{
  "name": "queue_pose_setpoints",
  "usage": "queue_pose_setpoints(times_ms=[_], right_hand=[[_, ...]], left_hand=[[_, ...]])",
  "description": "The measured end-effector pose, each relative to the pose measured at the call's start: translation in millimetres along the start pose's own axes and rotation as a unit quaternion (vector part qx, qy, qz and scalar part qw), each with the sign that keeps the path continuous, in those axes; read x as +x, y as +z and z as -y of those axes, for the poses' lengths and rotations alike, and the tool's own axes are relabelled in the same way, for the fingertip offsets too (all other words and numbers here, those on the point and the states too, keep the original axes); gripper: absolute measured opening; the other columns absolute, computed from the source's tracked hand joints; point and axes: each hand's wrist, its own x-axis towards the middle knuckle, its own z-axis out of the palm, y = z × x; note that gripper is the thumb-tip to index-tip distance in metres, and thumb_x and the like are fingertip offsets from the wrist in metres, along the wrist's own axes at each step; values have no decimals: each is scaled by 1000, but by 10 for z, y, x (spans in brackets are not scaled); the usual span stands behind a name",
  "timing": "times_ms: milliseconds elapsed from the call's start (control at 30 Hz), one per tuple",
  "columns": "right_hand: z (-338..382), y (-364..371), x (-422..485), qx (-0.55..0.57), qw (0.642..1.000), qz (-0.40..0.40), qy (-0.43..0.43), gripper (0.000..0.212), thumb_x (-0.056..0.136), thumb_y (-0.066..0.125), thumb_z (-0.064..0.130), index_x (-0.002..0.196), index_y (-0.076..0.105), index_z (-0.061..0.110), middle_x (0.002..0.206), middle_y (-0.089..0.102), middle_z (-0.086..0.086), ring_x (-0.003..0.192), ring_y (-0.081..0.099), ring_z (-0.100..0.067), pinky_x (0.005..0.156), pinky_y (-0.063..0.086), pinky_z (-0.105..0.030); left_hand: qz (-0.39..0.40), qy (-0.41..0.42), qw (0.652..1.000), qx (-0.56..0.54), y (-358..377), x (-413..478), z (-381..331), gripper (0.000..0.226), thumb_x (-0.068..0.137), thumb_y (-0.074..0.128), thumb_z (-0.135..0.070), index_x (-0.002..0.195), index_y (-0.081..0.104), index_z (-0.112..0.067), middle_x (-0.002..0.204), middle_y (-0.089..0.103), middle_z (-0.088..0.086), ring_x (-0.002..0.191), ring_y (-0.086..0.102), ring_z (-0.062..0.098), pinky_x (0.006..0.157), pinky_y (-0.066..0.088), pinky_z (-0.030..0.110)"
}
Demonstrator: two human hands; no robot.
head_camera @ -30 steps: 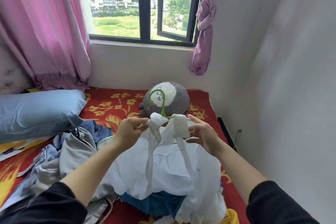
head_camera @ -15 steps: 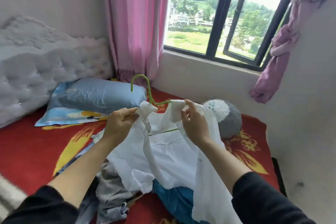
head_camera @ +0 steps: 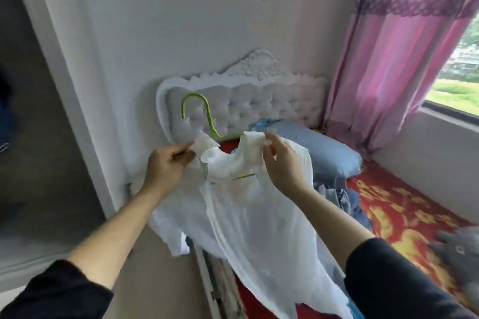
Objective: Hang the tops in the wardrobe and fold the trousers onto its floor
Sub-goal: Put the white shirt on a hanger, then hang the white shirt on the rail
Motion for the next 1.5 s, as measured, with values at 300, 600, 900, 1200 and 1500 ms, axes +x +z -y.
queue_pose_setpoints(times_ms=[300,600,900,1200,1500], right_hand=[[1622,1245,794,-80,976,128,-160,18,89,61,33,92,74,22,94,45,5,101,43,-19,76,27,-30],[2866,2554,937,80,961,250,-91,13,79,61,10,72,70,4,67,53,-9,65,46,-21,64,40,-32],[3561,3553,204,223,967,124,9,20,83,60,23,98,47,18,102,37,8,93,35,-10,84,30,-27],[3949,3834,85,414,852,294,125,36,85,59,49,87,62,14,73,57,4,70,54,-12,60,38,-24],[3636,3880,143,314,816,477,-83,33,82,64,10,61,38,8,63,37,-3,61,35,-15,53,30,-26]], left_hand=[[-92,26,985,142,-2105,501,481,22,88,65,-8,109,72,-9,80,63,-12,69,55,-10,66,37,0],[-118,1,948,296,-3664,567,827,21,89,65,-15,108,73,-17,81,65,7,80,61,25,74,47,35],[-206,-41,914,346,-4313,276,1180,29,80,55,-37,100,75,-27,64,50,0,61,51,20,62,42,37],[-186,-72,907,371,-4465,113,1385,19,86,58,-29,97,74,-28,67,51,6,64,54,23,64,44,41],[-287,-132,869,382,-4174,347,1726,9,82,70,-13,78,72,-4,55,49,11,60,46,31,61,42,42]])
